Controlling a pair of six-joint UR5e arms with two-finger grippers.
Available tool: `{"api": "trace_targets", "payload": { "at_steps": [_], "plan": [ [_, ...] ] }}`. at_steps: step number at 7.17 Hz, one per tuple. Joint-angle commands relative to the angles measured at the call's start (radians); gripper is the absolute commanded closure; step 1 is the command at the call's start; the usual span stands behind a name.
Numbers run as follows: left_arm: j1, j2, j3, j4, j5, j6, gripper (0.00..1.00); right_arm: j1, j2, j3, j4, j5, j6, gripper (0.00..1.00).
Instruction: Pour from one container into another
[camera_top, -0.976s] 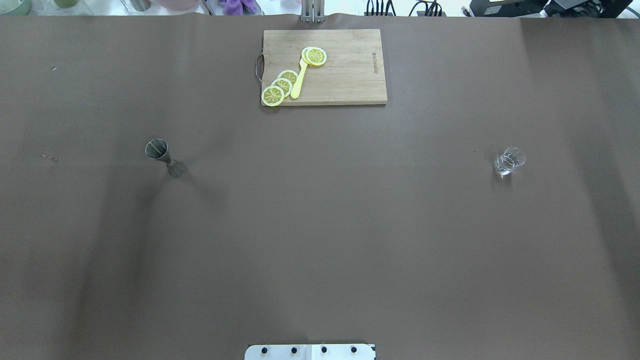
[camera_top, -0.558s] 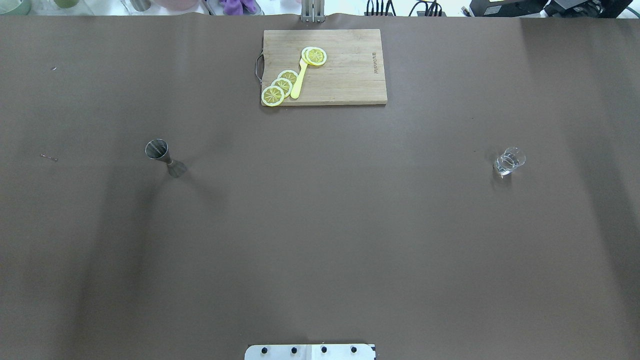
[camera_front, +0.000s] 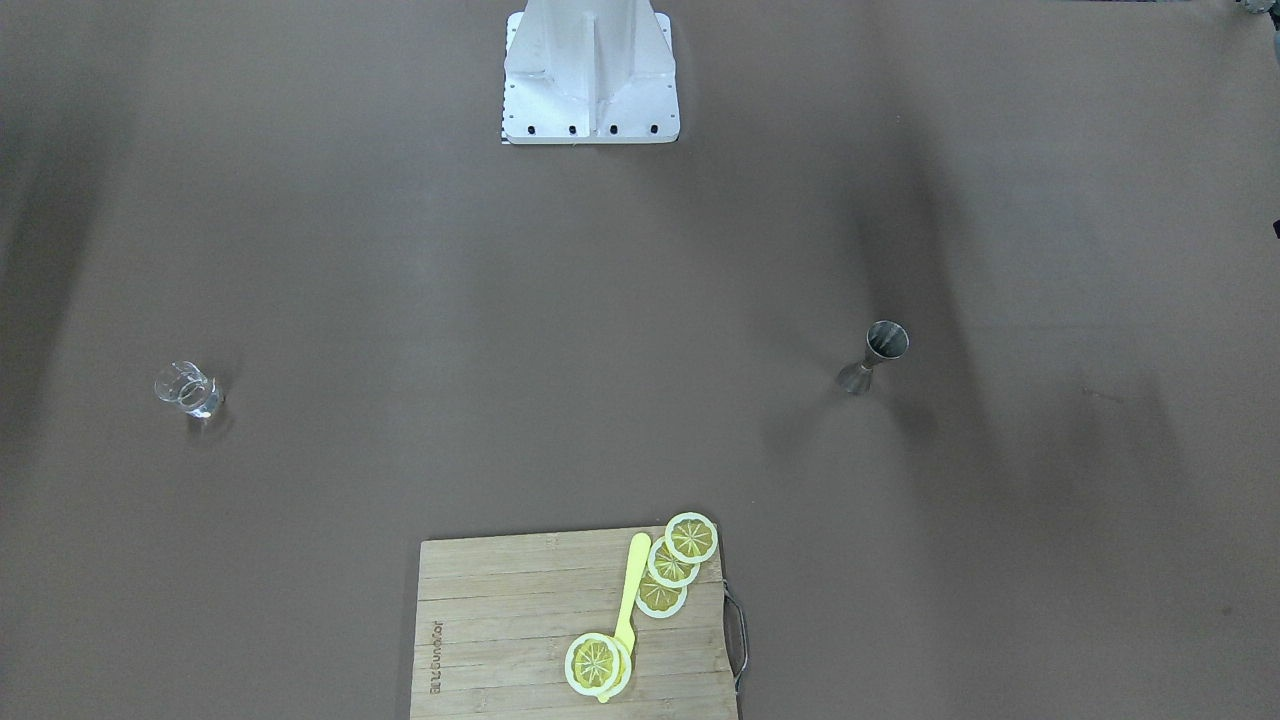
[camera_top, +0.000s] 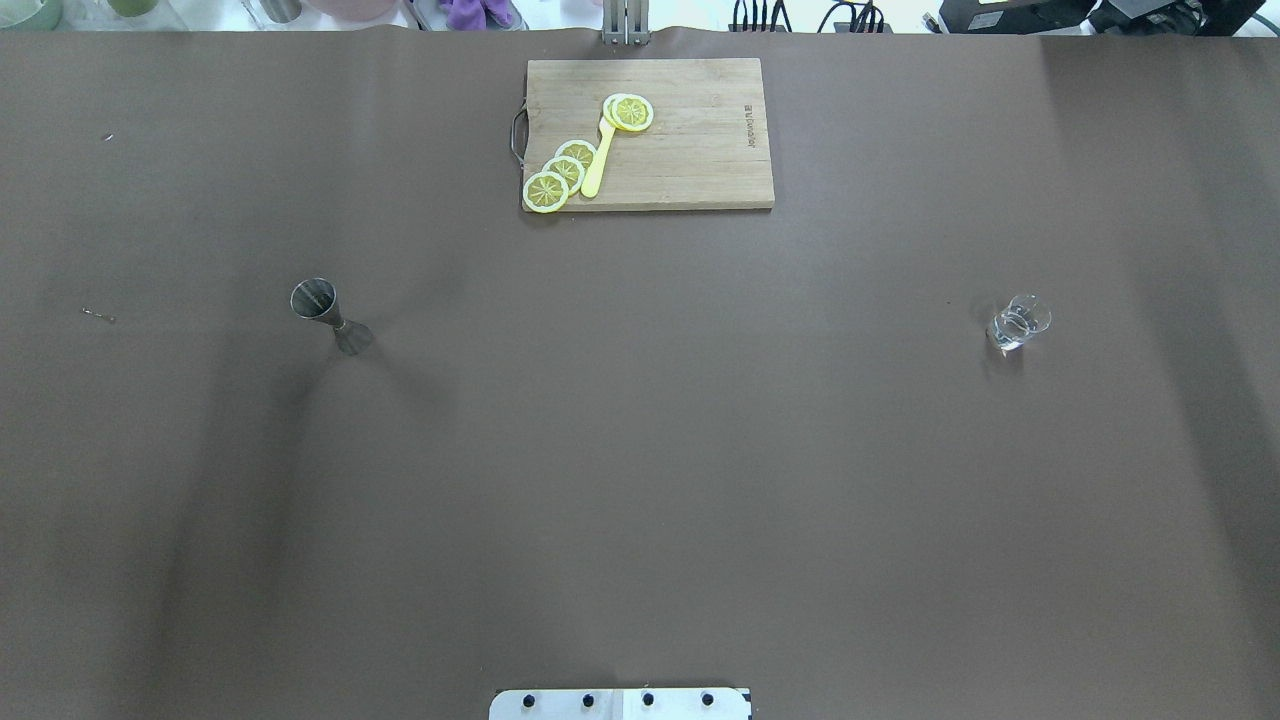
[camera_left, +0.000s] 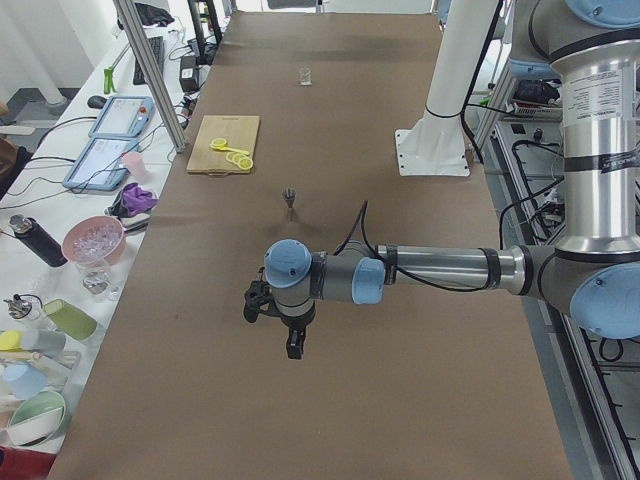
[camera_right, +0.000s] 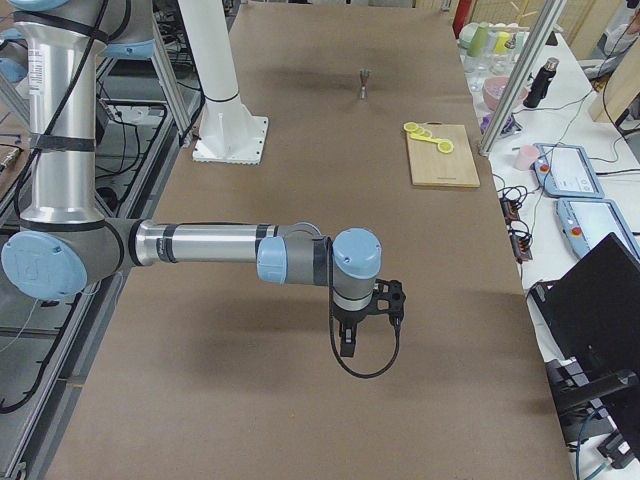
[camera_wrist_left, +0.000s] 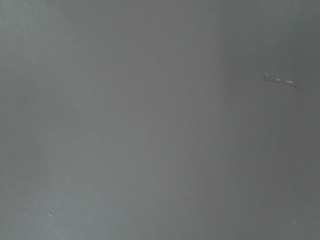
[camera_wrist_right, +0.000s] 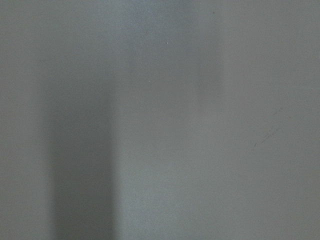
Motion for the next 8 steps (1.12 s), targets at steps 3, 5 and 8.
{"api": "trace_targets", "payload": {
  "at_steps": [3,5,8],
  "plan": [
    [0.0,0.0,-0.001,0.0,0.0,0.001,0.02,-0.001,0.003,-0.001,0.0,0.002,-0.071,0.0],
    [0.0,-0.001,0.003,0.0,0.001,0.003,0.02,-0.001,-0.004,-0.013,0.0,-0.004,-0.173,0.0],
    [0.0,-0.009,-0.004,0.004,0.003,-0.002,0.02,-0.001,-0.001,-0.021,0.0,0.098,-0.182,0.0]
  ]
}}
